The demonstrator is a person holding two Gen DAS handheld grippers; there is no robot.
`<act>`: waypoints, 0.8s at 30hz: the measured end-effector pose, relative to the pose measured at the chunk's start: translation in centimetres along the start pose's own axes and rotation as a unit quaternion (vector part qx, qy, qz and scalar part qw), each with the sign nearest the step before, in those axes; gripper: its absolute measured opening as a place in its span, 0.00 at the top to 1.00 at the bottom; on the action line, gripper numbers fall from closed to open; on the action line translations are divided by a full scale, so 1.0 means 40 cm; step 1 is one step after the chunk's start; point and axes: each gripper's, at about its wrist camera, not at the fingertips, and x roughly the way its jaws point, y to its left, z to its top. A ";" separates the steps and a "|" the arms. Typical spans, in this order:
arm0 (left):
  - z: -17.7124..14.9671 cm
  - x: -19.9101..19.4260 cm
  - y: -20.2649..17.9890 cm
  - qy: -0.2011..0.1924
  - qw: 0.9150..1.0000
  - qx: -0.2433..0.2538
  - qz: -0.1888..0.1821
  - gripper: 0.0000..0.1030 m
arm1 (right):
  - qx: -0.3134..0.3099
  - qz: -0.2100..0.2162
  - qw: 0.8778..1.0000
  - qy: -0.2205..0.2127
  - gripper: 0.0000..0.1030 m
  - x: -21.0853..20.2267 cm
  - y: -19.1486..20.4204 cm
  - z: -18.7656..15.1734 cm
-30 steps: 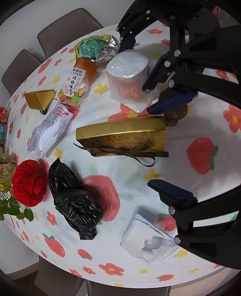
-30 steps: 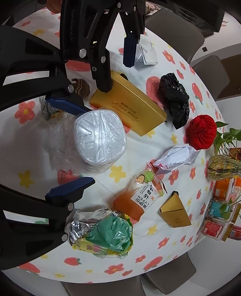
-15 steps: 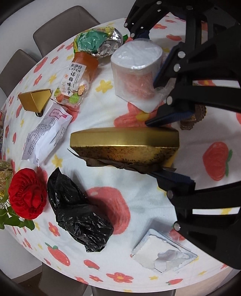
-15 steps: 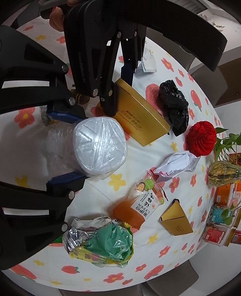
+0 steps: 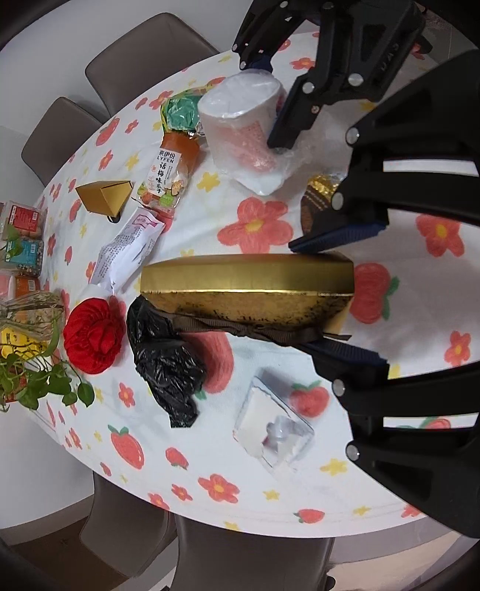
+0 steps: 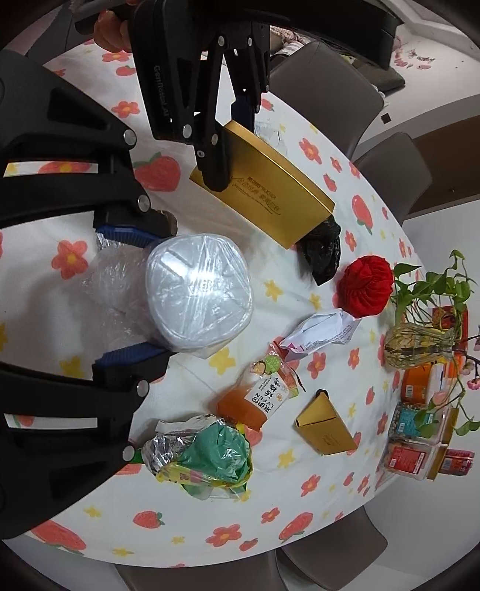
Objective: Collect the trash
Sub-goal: 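Lift both held items and carry them toward the grey floor bin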
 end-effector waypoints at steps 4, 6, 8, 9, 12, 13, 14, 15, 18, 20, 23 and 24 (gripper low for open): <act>-0.060 -0.063 0.019 -0.012 1.000 -0.016 0.013 0.55 | -0.012 0.007 1.000 -0.014 0.58 -0.048 0.028 -0.009; -0.096 -0.094 0.028 -0.017 0.999 -0.029 0.020 0.55 | -0.020 0.012 1.000 -0.019 0.58 -0.067 0.045 -0.015; -0.133 -0.123 0.043 -0.021 0.998 -0.045 0.026 0.55 | -0.030 0.019 0.999 -0.022 0.58 -0.084 0.068 -0.022; -0.155 -0.137 0.050 -0.023 0.998 -0.054 0.031 0.55 | -0.037 0.023 0.999 -0.023 0.58 -0.090 0.083 -0.026; -0.221 -0.174 0.085 -0.029 0.995 -0.086 0.041 0.55 | -0.063 0.042 0.997 -0.025 0.58 -0.102 0.137 -0.036; -0.245 -0.185 0.097 -0.030 0.994 -0.098 0.045 0.55 | -0.073 0.050 0.996 -0.026 0.58 -0.104 0.160 -0.039; -0.271 -0.197 0.111 -0.031 0.992 -0.111 0.051 0.55 | -0.083 0.058 0.995 -0.025 0.58 -0.105 0.184 -0.042; -0.296 -0.207 0.125 -0.031 0.990 -0.124 0.057 0.55 | -0.092 0.066 0.993 -0.025 0.58 -0.105 0.207 -0.046; -0.374 -0.242 0.170 -0.035 0.983 -0.166 0.070 0.55 | -0.126 0.092 0.988 -0.021 0.58 -0.104 0.290 -0.058; -0.430 -0.267 0.203 -0.038 0.977 -0.195 0.082 0.55 | -0.145 0.112 0.983 -0.017 0.58 -0.105 0.351 -0.063; -0.514 -0.309 0.258 -0.043 0.965 -0.241 0.097 0.55 | -0.179 0.141 0.974 -0.011 0.58 -0.106 0.452 -0.069; -0.544 -0.324 0.277 -0.045 0.960 -0.256 0.102 0.55 | -0.190 0.149 0.970 -0.011 0.58 -0.109 0.485 -0.072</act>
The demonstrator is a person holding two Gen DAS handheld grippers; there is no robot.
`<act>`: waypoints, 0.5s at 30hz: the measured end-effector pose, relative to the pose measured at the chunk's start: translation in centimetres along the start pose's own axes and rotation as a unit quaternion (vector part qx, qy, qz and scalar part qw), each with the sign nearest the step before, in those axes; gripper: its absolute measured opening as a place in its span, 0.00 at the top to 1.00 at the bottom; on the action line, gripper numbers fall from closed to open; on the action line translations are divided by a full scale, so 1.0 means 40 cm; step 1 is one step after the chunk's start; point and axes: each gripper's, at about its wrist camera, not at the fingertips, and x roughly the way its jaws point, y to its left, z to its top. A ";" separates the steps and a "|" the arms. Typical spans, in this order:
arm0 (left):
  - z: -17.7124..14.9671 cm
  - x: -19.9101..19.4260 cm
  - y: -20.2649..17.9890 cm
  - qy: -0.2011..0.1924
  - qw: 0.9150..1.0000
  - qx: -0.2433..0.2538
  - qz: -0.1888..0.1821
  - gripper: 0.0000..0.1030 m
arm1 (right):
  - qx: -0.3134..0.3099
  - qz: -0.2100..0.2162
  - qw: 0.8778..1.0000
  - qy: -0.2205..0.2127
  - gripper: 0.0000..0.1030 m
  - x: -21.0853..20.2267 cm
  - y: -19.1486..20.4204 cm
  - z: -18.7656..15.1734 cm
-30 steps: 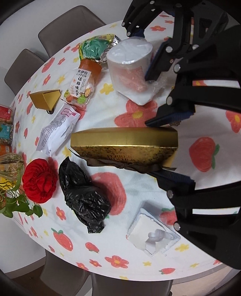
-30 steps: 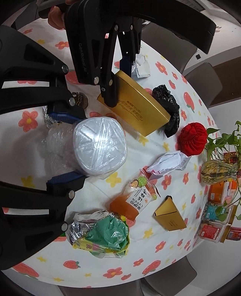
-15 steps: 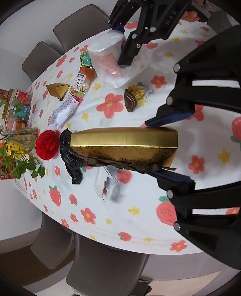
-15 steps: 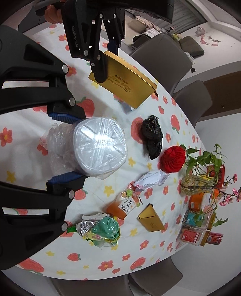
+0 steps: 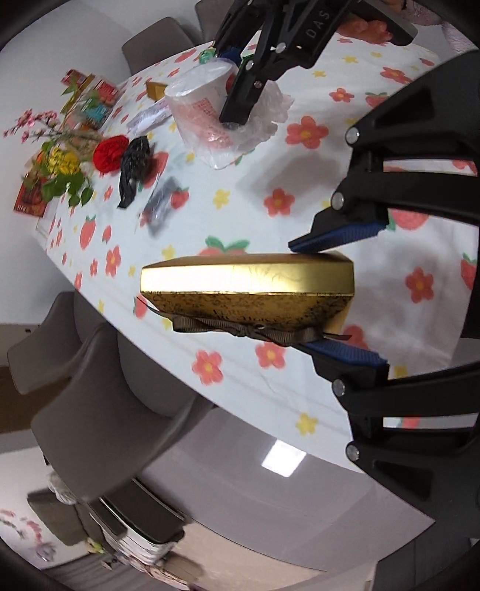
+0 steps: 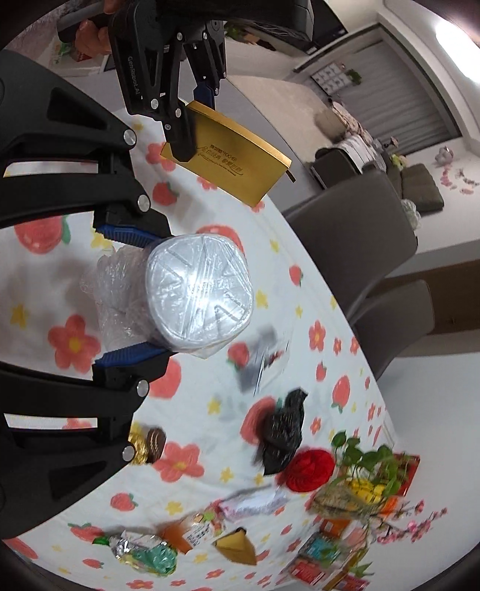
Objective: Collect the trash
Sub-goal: 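Lift both held items and carry them toward the grey floor bin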
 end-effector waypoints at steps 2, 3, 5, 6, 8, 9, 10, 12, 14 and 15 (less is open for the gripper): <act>-0.031 -0.025 0.070 -0.006 0.999 -0.029 0.013 0.55 | -0.024 0.018 1.000 0.002 0.58 0.017 0.072 0.021; -0.047 -0.039 0.107 -0.008 0.999 -0.044 0.020 0.55 | -0.035 0.026 0.999 0.002 0.58 0.023 0.107 0.030; -0.080 -0.063 0.187 -0.011 0.997 -0.075 0.031 0.55 | -0.057 0.043 0.997 0.002 0.58 0.037 0.188 0.046; -0.096 -0.076 0.226 -0.012 0.995 -0.088 0.036 0.55 | -0.067 0.052 0.996 0.003 0.58 0.045 0.230 0.053; -0.132 -0.101 0.312 -0.014 0.992 -0.114 0.048 0.55 | -0.085 0.066 0.994 0.005 0.58 0.060 0.318 0.063; -0.149 -0.114 0.353 -0.015 0.991 -0.124 0.052 0.55 | -0.094 0.073 0.993 0.006 0.58 0.068 0.366 0.067; -0.168 -0.129 0.397 -0.016 0.989 -0.134 0.057 0.55 | -0.102 0.080 0.992 0.007 0.58 0.079 0.419 0.070; -0.207 -0.157 0.492 -0.017 0.987 -0.149 0.065 0.55 | -0.114 0.092 0.989 0.008 0.58 0.097 0.516 0.074; -0.243 -0.181 0.582 -0.010 0.984 -0.160 0.074 0.55 | -0.116 0.102 0.988 0.017 0.58 0.122 0.619 0.076; -0.262 -0.193 0.629 -0.008 0.984 -0.164 0.076 0.55 | -0.115 0.111 0.987 0.021 0.58 0.135 0.671 0.074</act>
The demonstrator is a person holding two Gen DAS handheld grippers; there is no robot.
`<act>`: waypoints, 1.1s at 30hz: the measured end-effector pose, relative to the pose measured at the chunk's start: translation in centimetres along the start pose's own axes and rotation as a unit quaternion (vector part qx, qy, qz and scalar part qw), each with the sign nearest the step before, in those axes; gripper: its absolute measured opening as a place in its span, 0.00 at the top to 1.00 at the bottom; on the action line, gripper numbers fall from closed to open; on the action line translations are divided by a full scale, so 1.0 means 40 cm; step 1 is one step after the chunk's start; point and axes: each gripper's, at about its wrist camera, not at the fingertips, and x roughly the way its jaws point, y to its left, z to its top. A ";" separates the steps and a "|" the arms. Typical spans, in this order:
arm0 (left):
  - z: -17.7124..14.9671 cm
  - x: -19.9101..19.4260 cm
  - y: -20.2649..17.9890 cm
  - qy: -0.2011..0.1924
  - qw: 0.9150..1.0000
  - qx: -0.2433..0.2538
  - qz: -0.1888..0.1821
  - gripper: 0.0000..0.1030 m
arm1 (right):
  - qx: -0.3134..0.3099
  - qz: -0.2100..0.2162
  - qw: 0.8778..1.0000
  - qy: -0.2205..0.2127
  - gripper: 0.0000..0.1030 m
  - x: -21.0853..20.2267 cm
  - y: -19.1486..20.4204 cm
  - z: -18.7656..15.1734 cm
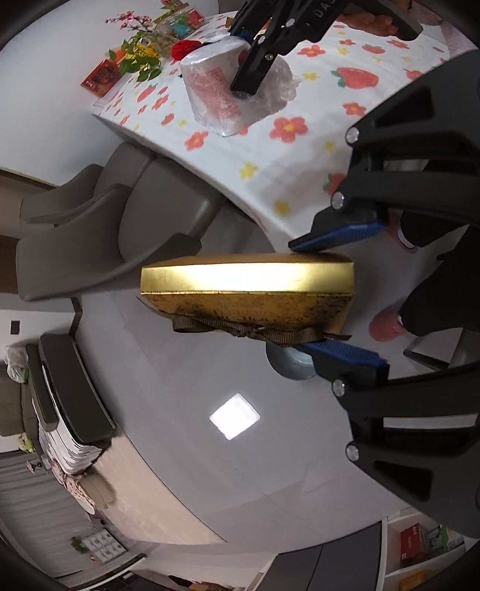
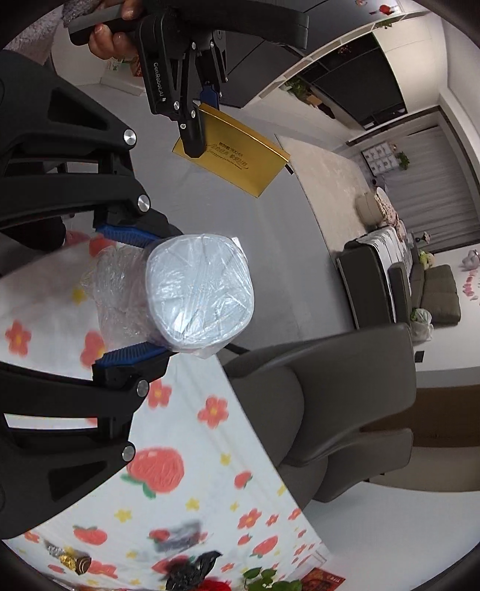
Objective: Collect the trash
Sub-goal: 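Lift both held items and carry them toward the grey floor bin, then open right tool to drop the cup while left tool drops the gold box into bin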
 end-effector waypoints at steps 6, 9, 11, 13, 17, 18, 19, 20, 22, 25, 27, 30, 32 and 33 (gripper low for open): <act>-0.018 0.005 0.250 0.011 1.000 -0.016 0.015 0.55 | -0.016 0.029 0.999 0.026 0.57 0.162 0.251 0.048; -0.026 0.029 0.338 0.017 0.999 -0.020 0.024 0.55 | -0.028 0.034 0.998 0.042 0.57 0.245 0.341 0.063; -0.028 0.052 0.386 0.022 0.999 -0.029 0.022 0.55 | -0.034 0.034 0.997 0.055 0.57 0.307 0.376 0.070; -0.027 0.079 0.421 0.024 0.999 -0.036 0.022 0.55 | -0.037 0.036 0.997 0.066 0.57 0.368 0.404 0.076; -0.031 0.147 0.465 0.027 0.998 -0.050 0.020 0.55 | -0.048 0.038 0.994 0.087 0.56 0.487 0.425 0.075; -0.032 0.166 0.471 0.029 0.998 -0.055 0.018 0.55 | -0.047 0.041 0.994 0.095 0.56 0.520 0.421 0.076; -0.034 0.185 0.482 0.032 0.998 -0.059 0.015 0.55 | -0.048 0.043 0.993 0.102 0.56 0.553 0.420 0.070; -0.037 0.207 0.490 0.034 0.997 -0.063 0.012 0.55 | -0.049 0.041 0.992 0.105 0.56 0.581 0.417 0.068; -0.043 0.248 0.499 0.041 0.997 -0.066 0.011 0.55 | -0.049 0.038 0.991 0.115 0.56 0.643 0.410 0.063; -0.055 0.302 0.514 0.050 0.996 -0.067 0.011 0.55 | -0.047 0.039 0.990 0.130 0.55 0.723 0.399 0.054; -0.064 0.331 0.521 0.056 0.996 -0.068 0.013 0.55 | -0.047 0.039 0.989 0.136 0.54 0.766 0.392 0.048; -0.076 0.363 0.519 0.064 0.995 -0.075 0.016 0.55 | -0.046 0.033 0.989 0.140 0.46 0.815 0.382 0.039; -0.082 0.378 0.526 0.068 0.994 -0.080 0.016 0.55 | -0.044 0.030 0.989 0.140 0.46 0.831 0.379 0.036; -0.080 0.386 0.528 0.070 0.994 -0.083 0.016 0.55 | -0.043 0.029 0.989 0.141 0.46 0.834 0.374 0.031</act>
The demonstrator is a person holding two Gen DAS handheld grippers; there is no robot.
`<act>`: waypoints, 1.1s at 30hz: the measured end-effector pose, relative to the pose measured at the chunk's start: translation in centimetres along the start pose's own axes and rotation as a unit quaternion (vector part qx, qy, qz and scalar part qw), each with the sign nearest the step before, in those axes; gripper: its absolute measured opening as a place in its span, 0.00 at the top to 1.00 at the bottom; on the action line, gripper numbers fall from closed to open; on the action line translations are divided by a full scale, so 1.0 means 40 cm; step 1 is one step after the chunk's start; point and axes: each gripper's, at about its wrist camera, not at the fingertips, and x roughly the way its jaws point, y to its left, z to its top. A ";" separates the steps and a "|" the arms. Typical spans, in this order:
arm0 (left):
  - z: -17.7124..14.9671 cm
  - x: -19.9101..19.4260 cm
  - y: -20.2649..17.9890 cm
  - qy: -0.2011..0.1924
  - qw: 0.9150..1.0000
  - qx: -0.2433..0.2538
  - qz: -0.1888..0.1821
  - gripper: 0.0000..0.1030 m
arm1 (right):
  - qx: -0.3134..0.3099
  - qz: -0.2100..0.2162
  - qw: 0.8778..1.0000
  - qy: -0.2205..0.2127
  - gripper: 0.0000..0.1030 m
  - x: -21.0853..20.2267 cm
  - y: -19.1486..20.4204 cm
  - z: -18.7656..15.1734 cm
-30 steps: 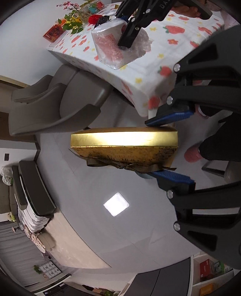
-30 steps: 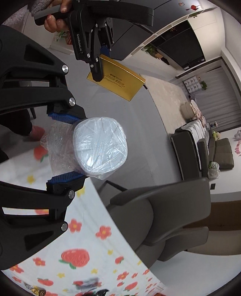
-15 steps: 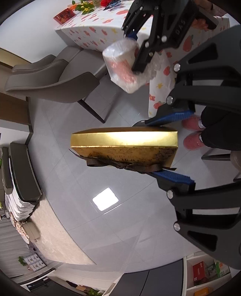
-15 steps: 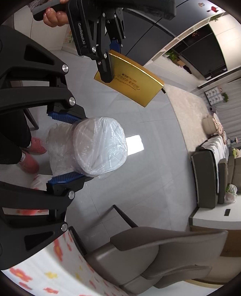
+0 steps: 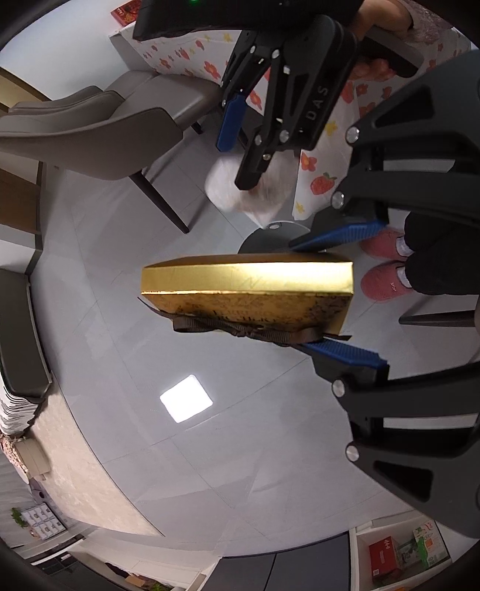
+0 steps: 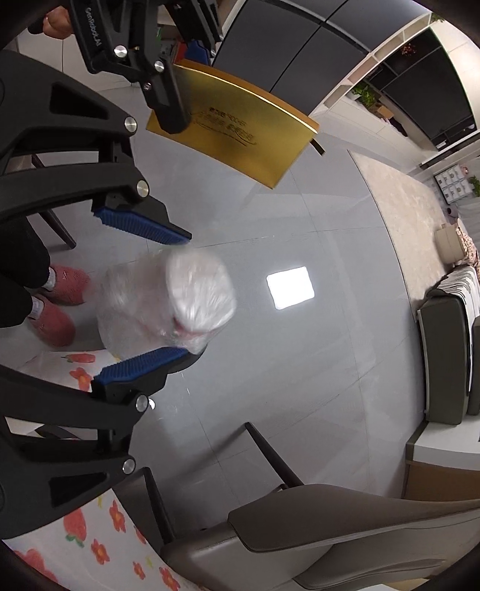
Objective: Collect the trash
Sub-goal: 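Open right tool to drop the cup while left tool drops the gold box into bin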
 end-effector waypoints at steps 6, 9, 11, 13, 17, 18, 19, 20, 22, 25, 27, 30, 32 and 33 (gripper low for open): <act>0.010 0.026 0.006 0.011 1.000 -0.002 -0.001 0.55 | 0.003 0.001 1.000 -0.001 0.46 -0.002 -0.025 -0.001; 0.016 0.038 0.007 0.016 1.000 0.000 -0.006 0.55 | 0.009 0.000 1.000 -0.006 0.44 -0.014 -0.033 -0.002; 0.019 0.049 -0.002 0.020 1.000 0.004 -0.011 0.55 | 0.014 -0.001 1.000 -0.009 0.43 -0.017 -0.040 0.001; 0.028 0.057 0.001 0.022 1.000 0.009 -0.017 0.55 | 0.018 -0.004 1.000 -0.012 0.43 -0.026 -0.051 -0.003; 0.036 0.091 -0.024 0.028 0.999 0.023 -0.028 0.55 | 0.029 -0.014 0.999 -0.019 0.43 -0.048 -0.073 -0.006; 0.038 0.102 -0.031 0.031 0.999 0.027 -0.030 0.55 | 0.032 -0.016 0.999 -0.021 0.43 -0.053 -0.079 -0.006; 0.040 0.113 -0.038 0.034 0.998 0.030 -0.032 0.55 | 0.035 -0.019 0.999 -0.023 0.43 -0.059 -0.085 -0.007; 0.043 0.128 -0.046 0.037 0.998 0.034 -0.036 0.54 | 0.039 -0.021 0.999 -0.026 0.43 -0.065 -0.090 -0.007; 0.046 0.151 -0.060 0.043 0.997 0.044 -0.043 0.54 | 0.044 -0.022 0.998 -0.030 0.43 -0.074 -0.100 -0.008; 0.057 0.176 -0.078 0.042 0.996 0.055 -0.054 0.53 | 0.046 -0.024 0.998 -0.036 0.43 -0.085 -0.112 -0.013; 0.062 0.199 -0.090 0.044 0.996 0.062 -0.055 0.52 | 0.046 -0.027 0.998 -0.039 0.43 -0.090 -0.120 -0.011; 0.074 0.224 -0.097 0.055 0.996 0.062 -0.046 0.51 | 0.049 -0.030 0.997 -0.041 0.43 -0.100 -0.132 -0.009; 0.078 0.221 -0.107 0.056 0.995 0.061 -0.046 0.51 | 0.053 -0.031 0.997 -0.042 0.43 -0.106 -0.136 -0.011; 0.076 0.211 -0.106 0.054 0.996 0.062 -0.046 0.51 | 0.053 -0.032 0.997 -0.042 0.43 -0.111 -0.137 -0.010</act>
